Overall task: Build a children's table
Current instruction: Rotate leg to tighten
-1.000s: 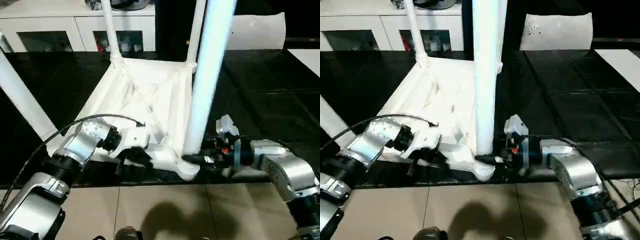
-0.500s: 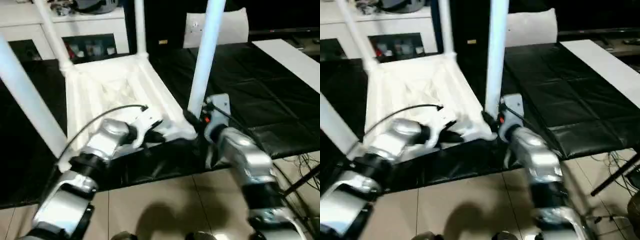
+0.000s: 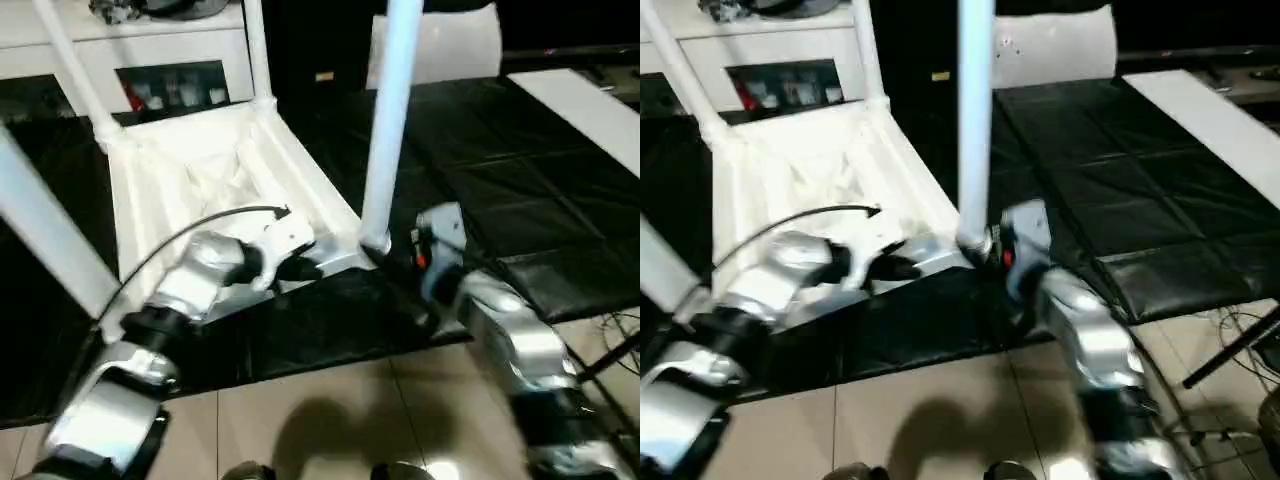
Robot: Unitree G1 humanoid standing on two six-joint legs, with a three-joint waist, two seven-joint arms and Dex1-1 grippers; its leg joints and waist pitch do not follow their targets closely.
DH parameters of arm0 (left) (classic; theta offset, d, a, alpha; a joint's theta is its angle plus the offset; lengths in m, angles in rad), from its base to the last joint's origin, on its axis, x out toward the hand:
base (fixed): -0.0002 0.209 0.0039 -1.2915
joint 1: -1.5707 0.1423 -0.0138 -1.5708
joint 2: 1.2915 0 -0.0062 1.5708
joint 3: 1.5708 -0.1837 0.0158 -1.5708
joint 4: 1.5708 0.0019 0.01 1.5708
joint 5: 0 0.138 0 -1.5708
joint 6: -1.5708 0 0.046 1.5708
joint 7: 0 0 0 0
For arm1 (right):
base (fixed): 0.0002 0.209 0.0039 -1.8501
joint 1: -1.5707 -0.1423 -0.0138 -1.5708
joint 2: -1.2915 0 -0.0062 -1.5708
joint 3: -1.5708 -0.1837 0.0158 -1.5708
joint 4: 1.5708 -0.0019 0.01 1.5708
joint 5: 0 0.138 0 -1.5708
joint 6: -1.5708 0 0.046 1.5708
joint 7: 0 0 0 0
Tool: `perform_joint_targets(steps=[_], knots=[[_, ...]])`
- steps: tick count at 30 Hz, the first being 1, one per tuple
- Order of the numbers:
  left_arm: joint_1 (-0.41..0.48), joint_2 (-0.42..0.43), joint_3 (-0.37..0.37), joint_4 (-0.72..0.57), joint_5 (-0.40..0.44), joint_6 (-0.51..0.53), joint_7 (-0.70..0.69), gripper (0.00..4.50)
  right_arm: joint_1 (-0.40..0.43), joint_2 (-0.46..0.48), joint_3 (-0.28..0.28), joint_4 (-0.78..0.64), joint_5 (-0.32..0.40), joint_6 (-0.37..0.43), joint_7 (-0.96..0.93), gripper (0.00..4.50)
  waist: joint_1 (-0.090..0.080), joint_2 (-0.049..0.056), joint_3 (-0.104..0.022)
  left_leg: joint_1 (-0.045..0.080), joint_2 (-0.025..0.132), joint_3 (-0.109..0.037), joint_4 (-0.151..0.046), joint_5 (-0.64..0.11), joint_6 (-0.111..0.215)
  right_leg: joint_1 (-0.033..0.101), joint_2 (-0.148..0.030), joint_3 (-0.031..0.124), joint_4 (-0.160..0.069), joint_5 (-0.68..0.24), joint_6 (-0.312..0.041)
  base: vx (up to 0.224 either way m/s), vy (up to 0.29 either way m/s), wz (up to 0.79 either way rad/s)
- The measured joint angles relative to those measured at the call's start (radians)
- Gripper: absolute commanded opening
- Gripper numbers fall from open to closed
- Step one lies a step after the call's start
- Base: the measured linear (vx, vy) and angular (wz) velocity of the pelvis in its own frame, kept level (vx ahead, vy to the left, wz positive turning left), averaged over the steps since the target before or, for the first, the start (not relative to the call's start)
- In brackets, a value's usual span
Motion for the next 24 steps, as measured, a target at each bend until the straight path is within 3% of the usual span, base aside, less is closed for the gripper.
perform_joint_targets(steps=[6, 7, 12, 13, 15, 23, 24], knots=[[0.013, 0.044, -0.023, -0.001, -0.037, -0.062, -0.181, 0.0, 0.001, -0.108, 0.029, -0.039, 0.052, 0.022, 0.218, 4.12, 0.044, 0.0, 0.0, -0.002, -0.001, 0.002, 0.004, -0.003, 0.004, 0.001, -0.002, 0.001, 0.0, -0.002, -0.002, 0.0, 0.0, 0.0], [0.013, 0.049, -0.031, -0.001, -0.039, -0.078, -0.205, 0.0, -0.003, -0.125, 0.04, -0.039, 0.063, 0.029, 0.258, 3.96, 0.048, 0.0, 0.0, -0.002, -0.002, 0.003, 0.004, -0.004, 0.003, 0.001, -0.003, 0.002, 0.0, -0.001, -0.002, 0.0, 0.0, 0.0], [0.012, 0.079, -0.066, 0.0, -0.037, -0.143, -0.32, 0.0, -0.023, -0.181, 0.072, -0.034, 0.098, 0.038, 0.429, 3.73, 0.061, 0.0, 0.0, 0.001, -0.002, 0.004, 0.008, -0.004, 0.004, 0.006, -0.003, 0.005, 0.0, -0.001, -0.002, 0.0, 0.0, 0.0], [0.011, 0.08, -0.071, 0.0, -0.037, -0.15, -0.336, 0.0, -0.024, -0.184, 0.081, -0.033, 0.1, 0.041, 0.448, 3.43, 0.062, 0.0, 0.0, 0.002, -0.002, 0.004, 0.008, -0.004, 0.004, 0.007, -0.003, 0.005, 0.0, -0.001, -0.002, 0.0, 0.0, 0.0], [0.006, 0.078, -0.086, 0.0, -0.036, -0.163, -0.364, 0.0, -0.025, -0.187, 0.101, -0.031, 0.101, 0.049, 0.482, 3.35, 0.065, -0.002, 0.001, 0.005, -0.001, 0.004, 0.008, -0.004, 0.004, 0.011, -0.003, 0.005, 0.0, -0.002, -0.001, 0.0, 0.0, 0.0], [-0.011, 0.078, -0.107, 0.009, -0.029, -0.192, -0.4, 0.0, -0.047, -0.203, 0.134, -0.016, 0.106, 0.068, 0.549, 2.75, 0.065, -0.003, 0.002, 0.005, -0.001, 0.005, 0.007, -0.004, 0.004, 0.011, -0.004, 0.005, 0.0, -0.002, -0.001, 0.0, 0.0, 0.0], [-0.012, 0.078, -0.107, 0.012, -0.029, -0.195, -0.402, 0.0, -0.05, -0.205, 0.134, -0.016, 0.107, 0.07, 0.555, 2.5, 0.065, -0.003, 0.002, 0.005, -0.001, 0.005, 0.007, -0.004, 0.004, 0.011, -0.004, 0.005, 0.0, -0.002, -0.001, 0.0, 0.0, 0.0]])
